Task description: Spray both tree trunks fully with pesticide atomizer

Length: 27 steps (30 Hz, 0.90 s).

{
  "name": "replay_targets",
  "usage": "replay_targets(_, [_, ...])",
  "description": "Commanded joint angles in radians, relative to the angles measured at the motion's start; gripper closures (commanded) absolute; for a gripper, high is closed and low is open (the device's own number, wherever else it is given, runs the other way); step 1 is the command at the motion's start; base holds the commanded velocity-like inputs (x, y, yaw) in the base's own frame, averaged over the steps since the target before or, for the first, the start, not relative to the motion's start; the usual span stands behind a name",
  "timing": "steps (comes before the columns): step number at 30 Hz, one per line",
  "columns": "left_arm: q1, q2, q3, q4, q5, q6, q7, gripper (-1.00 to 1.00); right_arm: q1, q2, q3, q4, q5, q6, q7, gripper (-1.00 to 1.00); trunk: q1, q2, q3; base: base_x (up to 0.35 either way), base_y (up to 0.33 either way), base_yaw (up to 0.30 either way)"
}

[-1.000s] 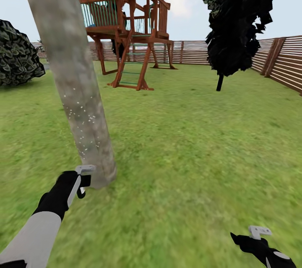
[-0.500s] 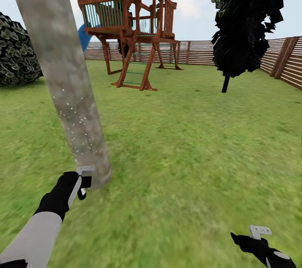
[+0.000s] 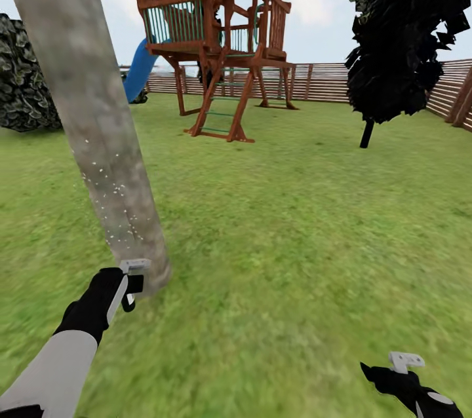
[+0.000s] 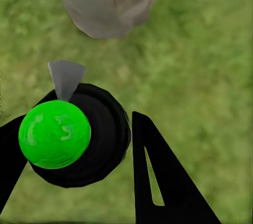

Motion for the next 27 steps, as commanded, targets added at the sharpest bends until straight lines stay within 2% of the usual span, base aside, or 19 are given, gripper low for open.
replay_targets(1, [-0.001,-0.001,0.001,-0.001,-0.006,0.005,-0.002,1.00,-0.001,0.001,-0.008,-0.001,0.007,0.001,0.008,-1.00,0.000,0.000,-0.001,0.121,-0.268,0.276])
replay_targets(17, [-0.001,-0.002,0.001,0.000,-0.005,0.005,-0.002,1.00,-0.001,0.001,-0.008,-0.001,0.007,0.001,0.008,-1.00,0.000,0.000,-0.001,0.121,-0.268,0.271])
replay_targets(19, [-0.001,-0.010,0.001,0.000,-0.006,0.003,-0.002,1.00,-0.001,0.001,-0.008,-0.001,0.007,0.001,0.008,-1.00,0.000,0.000,-0.001,0.121,-0.268,0.255])
replay_targets(27, [-0.001,-0.016,0.001,0.000,-0.006,0.002,-0.001,1.00,-0.001,0.000,-0.008,-0.001,0.007,0.001,0.008,-1.00,0.000,0.000,-0.001,0.122,-0.268,0.035])
